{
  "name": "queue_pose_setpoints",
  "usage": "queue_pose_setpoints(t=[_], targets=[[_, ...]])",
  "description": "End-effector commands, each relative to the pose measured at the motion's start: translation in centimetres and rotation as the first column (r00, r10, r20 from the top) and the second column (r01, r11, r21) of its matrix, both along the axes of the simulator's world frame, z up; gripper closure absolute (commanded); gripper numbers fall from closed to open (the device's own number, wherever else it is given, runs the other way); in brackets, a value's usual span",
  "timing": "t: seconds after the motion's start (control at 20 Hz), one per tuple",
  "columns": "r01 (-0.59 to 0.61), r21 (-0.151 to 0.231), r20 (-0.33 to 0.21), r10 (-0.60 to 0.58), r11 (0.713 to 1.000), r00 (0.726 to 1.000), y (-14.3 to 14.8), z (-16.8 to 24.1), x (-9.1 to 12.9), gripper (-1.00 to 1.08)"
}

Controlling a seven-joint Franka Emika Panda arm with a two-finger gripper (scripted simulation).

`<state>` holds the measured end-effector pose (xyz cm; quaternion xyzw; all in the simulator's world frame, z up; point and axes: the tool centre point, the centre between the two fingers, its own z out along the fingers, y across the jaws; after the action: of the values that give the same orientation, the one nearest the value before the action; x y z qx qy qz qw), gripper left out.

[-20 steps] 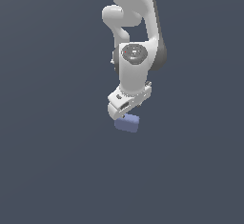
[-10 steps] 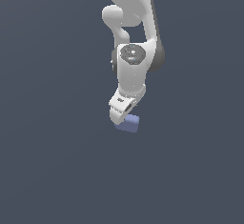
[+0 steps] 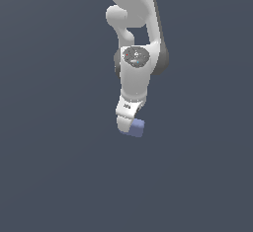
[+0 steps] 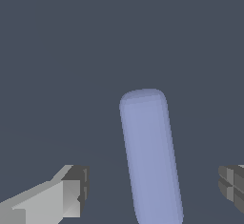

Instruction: Pick up the object and move it to a goal position.

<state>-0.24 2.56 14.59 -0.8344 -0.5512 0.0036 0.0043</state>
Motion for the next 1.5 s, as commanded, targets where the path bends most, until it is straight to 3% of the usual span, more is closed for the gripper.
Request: queue_pose_setpoints(t=[0.0,0.35,0.75,1.45], targets=[[-0.049,-0.001,0.004,0.049,0.999,0.999,-0.1,0.0,0.1,-0.92],[-0.130,-0.003,0.009,0.130,0.991,0.991,-0.3,0.0,0.3,-0.92],[-0.143,-0.003,0.010,0.143,0.990,0.990,-0.3,-0.2,0.3,-0.92],[-0.148,-0.003,0.011,0.148,0.989,0.989,-0.3,-5.0,0.3,-0.92]])
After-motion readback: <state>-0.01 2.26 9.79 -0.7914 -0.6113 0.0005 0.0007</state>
